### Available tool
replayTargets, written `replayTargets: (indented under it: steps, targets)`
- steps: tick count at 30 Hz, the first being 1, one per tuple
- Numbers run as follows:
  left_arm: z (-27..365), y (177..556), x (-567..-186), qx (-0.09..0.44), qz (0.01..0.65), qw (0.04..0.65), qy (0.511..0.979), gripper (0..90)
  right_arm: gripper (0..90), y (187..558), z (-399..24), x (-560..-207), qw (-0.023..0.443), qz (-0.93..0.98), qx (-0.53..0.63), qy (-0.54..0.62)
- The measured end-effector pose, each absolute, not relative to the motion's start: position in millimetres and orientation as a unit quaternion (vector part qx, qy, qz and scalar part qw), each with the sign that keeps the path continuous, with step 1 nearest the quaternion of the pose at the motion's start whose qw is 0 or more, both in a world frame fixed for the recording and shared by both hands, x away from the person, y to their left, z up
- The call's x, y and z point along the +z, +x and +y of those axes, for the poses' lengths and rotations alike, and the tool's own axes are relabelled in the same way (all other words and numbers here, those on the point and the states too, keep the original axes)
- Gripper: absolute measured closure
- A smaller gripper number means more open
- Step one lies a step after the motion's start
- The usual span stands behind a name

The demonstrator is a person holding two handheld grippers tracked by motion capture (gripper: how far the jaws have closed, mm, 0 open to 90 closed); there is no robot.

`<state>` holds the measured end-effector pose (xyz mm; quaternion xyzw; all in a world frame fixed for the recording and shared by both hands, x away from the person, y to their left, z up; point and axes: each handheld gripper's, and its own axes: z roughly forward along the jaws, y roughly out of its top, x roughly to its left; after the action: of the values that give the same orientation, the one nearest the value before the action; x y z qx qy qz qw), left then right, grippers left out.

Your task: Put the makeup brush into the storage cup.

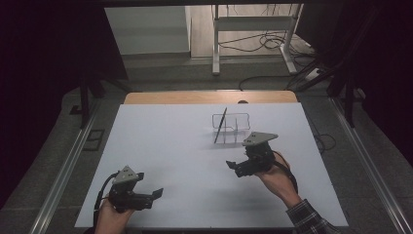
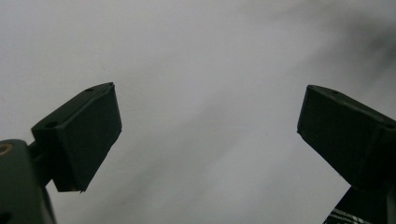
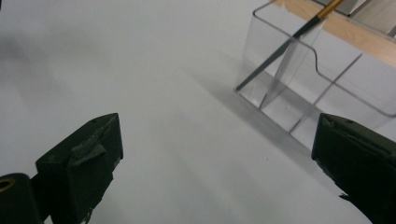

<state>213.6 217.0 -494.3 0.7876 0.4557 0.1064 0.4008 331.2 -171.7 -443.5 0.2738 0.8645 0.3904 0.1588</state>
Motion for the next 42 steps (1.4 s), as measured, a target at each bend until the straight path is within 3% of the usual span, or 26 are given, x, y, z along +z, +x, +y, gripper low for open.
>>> replayTargets:
  steps: [20,42]
  targets:
    - [218,214,-494,0.098,0.453,0.409,0.786,5.4,0.0,311,-187,-453,0.150,0.857,0.401,0.286]
    - [219,212,-492,0.137,0.439,0.404,0.791,2.5,0.0,285,-210,-451,0.170,0.850,0.394,0.308]
